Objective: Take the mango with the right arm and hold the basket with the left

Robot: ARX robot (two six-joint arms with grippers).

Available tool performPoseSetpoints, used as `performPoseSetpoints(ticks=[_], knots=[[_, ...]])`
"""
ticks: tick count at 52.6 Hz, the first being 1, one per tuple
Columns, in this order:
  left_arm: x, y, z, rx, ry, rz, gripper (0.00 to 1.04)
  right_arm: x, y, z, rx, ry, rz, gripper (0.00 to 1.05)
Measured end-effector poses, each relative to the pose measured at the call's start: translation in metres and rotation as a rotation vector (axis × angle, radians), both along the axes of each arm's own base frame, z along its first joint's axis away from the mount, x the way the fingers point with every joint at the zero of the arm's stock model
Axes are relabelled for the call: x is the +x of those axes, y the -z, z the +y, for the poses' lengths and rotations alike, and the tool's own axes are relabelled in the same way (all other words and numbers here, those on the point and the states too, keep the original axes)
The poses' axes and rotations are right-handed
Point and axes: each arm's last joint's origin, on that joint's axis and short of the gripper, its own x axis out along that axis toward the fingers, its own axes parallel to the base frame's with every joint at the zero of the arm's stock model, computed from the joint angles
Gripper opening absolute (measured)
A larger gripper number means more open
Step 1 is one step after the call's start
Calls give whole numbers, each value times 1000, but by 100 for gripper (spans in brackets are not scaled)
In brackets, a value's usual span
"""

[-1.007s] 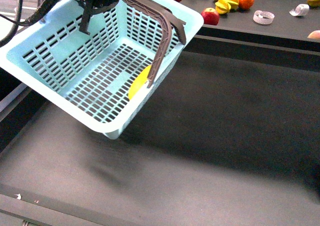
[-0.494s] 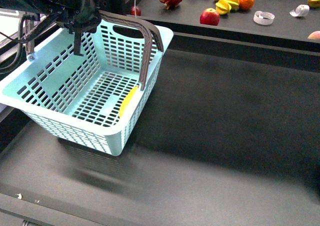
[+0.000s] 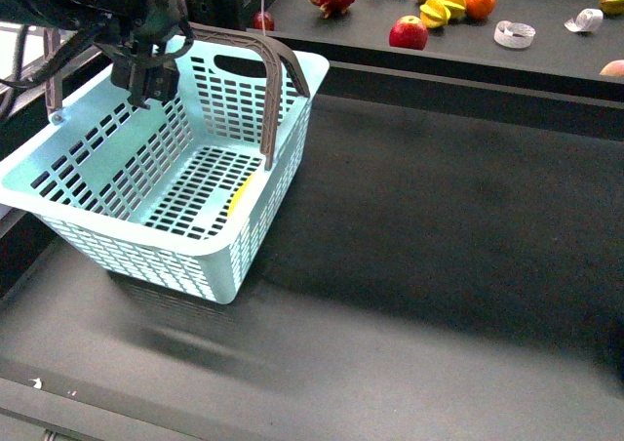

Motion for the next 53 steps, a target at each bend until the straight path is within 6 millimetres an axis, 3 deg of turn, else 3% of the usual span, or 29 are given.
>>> performPoseSetpoints(ticks=[8, 22, 29, 45, 48, 49, 53], knots=[[-42, -15, 30, 143, -50, -22, 99, 0, 0, 0, 0, 0, 0, 97], [-128, -30, 102, 319, -194, -36, 99, 0, 0, 0, 0, 0, 0, 97], [-165, -30, 121, 322, -267, -36, 99, 0, 0, 0, 0, 0, 0, 97], [-171, -31, 125, 326, -275, -45, 98, 0, 0, 0, 0, 0, 0, 97], [-181, -29, 124, 541, 60, -148, 83, 0, 0, 0, 0, 1, 0, 97], [-197, -26, 115, 823, 290, -193, 67, 0, 0, 0, 0, -1, 0, 97], [-212, -24, 109, 987, 335, -185, 53, 0, 0, 0, 0, 0, 0, 97]])
